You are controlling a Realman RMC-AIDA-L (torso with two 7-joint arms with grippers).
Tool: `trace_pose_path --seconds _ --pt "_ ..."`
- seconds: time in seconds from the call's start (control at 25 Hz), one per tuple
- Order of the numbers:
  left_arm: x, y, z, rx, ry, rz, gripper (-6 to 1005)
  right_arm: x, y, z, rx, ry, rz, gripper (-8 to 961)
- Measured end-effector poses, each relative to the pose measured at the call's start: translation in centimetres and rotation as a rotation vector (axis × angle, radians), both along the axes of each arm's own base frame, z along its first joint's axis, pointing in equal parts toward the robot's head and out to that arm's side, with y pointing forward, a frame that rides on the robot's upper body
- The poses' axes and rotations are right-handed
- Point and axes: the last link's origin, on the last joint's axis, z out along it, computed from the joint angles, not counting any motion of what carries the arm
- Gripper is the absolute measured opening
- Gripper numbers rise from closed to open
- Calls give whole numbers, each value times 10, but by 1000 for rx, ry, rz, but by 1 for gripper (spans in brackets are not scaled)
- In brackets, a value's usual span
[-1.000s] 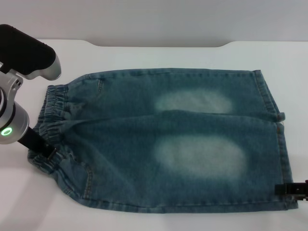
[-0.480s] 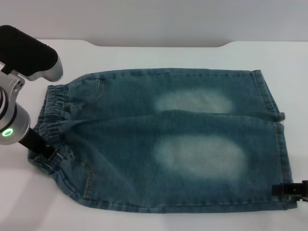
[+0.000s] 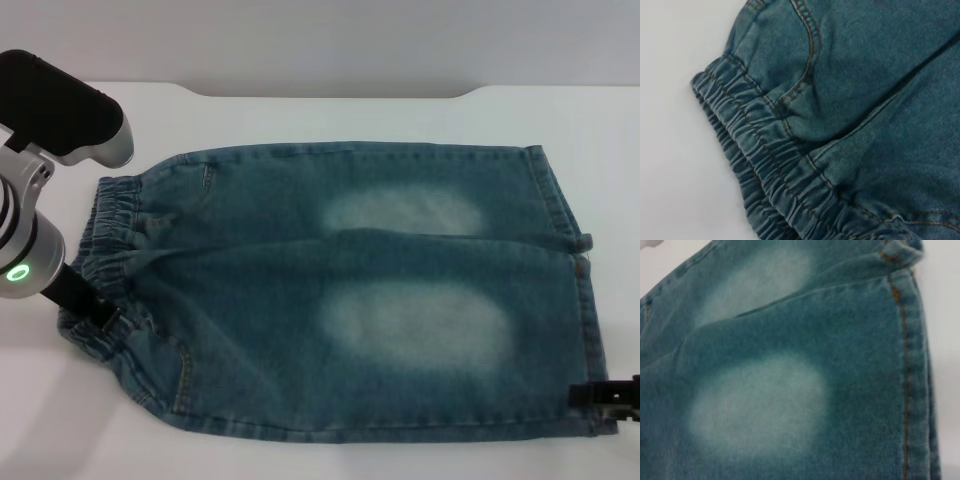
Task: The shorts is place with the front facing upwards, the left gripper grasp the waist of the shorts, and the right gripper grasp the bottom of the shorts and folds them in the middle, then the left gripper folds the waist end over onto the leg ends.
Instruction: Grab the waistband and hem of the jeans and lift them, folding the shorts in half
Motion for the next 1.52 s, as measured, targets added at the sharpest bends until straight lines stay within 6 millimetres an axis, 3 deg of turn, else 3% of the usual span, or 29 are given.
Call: trace_pose_path --seconds 0.64,0.8,1.04,1.16,1.52 --pt "2 1 -1 -4 -1 -6 48 1 2 2 5 6 0 432" --pt "3 0 -2 -8 0 -9 48 -9 1 -4 -33 51 80 421" --pt "3 0 -3 -13 2 -11 48 -7 1 -11 -62 70 90 405" --pt "2 0 -4 -16 3 -10 48 -7 1 -10 -60 68 94 164" --pt "2 -1 -4 -17 4 -8 47 -19 7 8 -8 7 118 28"
